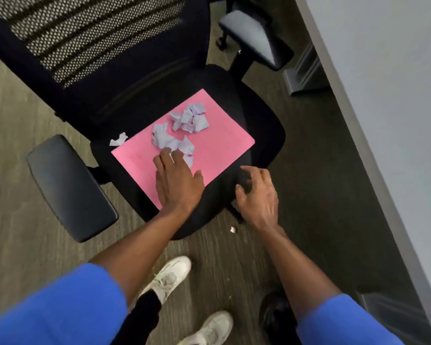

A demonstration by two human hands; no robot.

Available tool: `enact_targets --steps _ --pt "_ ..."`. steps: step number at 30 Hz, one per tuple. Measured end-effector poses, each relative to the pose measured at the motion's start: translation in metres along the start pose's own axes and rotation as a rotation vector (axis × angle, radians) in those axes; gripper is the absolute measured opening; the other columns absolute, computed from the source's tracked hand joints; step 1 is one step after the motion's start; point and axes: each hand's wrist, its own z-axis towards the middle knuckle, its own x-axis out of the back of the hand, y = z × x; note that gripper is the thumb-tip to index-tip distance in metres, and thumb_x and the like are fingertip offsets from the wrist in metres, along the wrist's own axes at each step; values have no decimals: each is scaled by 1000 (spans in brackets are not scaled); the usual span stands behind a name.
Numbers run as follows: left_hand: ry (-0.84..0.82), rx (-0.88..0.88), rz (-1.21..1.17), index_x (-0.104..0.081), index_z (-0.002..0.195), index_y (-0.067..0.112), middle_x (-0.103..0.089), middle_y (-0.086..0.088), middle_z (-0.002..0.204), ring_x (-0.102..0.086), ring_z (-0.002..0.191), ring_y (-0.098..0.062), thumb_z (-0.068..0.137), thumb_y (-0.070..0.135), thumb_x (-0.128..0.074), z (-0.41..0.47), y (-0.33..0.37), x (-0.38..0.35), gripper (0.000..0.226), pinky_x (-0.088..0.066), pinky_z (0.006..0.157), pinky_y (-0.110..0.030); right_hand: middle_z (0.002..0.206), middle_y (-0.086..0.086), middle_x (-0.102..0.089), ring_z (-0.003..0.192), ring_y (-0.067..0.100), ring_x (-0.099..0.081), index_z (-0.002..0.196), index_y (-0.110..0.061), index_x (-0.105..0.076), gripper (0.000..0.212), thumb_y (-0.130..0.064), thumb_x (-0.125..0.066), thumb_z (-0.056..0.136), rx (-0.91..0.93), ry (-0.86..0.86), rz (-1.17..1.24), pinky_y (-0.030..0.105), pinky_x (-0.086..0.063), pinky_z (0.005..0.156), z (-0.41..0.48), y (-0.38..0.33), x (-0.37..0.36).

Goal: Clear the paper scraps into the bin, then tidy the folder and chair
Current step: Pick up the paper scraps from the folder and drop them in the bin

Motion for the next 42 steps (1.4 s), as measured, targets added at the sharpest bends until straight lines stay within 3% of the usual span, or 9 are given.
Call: enact_targets --steps 3,6,11,17,23,29,31,37,42 --pt "-91 113 103 -25 157 3 -8 -28 171 -11 160 -44 82 37 -86 24 -4 -5 103 -42 117 -50 146 -5 -42 119 16 -60 148 -40 -40 63 -32 -70 93 64 -88 -69 45 -59 95 38 -28 -11" --pt "-145 147 129 -6 165 6 15 -32 171 7 162 -49 74 44 -92 44 -9 -9 131 -35 125 -55 159 3 -33 127 26 -59 154 -40 -31 76 -37 -73 91 145 -171 -177 52 -58 96 75 -53 -24" --pt "-121 78 87 -3 168 14 19 -19 175 -26 153 -43 68 48 -96 71 -25 -8 140 -51 106 -49 171 13 -12 144 38 -44 161 -44 -19 91 -45 -76 90 279 -280 -344 52 -54 103 124 -90 -46" --pt "-183 -27 42 -11 168 33 9 -8 178 -16 158 -41 84 41 -85 90 -40 -10 113 -48 110 -52 174 11 -1 153 41 -23 162 -48 -14 96 -51 -76 89 408 -373 -538 55 -48 104 154 -120 -70" --pt "-142 -109 43 -62 139 19 -43 -7 156 -41 128 -32 92 29 -78 87 -52 -14 51 -55 97 -44 153 13 -40 133 40 -41 151 -38 -43 67 -39 -75 93 455 -292 -575 52 -58 89 154 -118 -83" --pt "-74 -125 12 -67 133 13 -58 -6 142 -54 120 -26 97 18 -74 79 -51 -14 37 -59 93 -38 120 16 -63 107 35 -60 130 -14 -71 32 -17 -69 98 467 -177 -437 35 -45 76 143 -104 -81" --pt "-53 -119 -2 -68 131 9 -62 -7 137 -57 118 -25 97 9 -72 75 -48 -12 35 -59 95 -38 113 14 -66 100 33 -64 123 -11 -75 25 -15 -69 99 453 -148 -378 36 -54 77 137 -97 -79" --pt "11 -103 -81 -69 130 2 -67 -14 129 -62 115 -28 94 1 -72 67 -47 -4 37 -53 97 -36 108 13 -70 93 33 -68 114 -8 -77 20 -8 -73 94 423 -26 -227 47 -61 82 117 -75 -66" --pt "70 -115 -155 -73 124 0 -69 -15 123 -63 111 -29 95 -2 -65 54 -38 6 30 -49 92 -31 105 8 -70 88 25 -69 110 -11 -79 19 -11 -77 91 339 101 -131 40 -62 80 96 -49 -46"
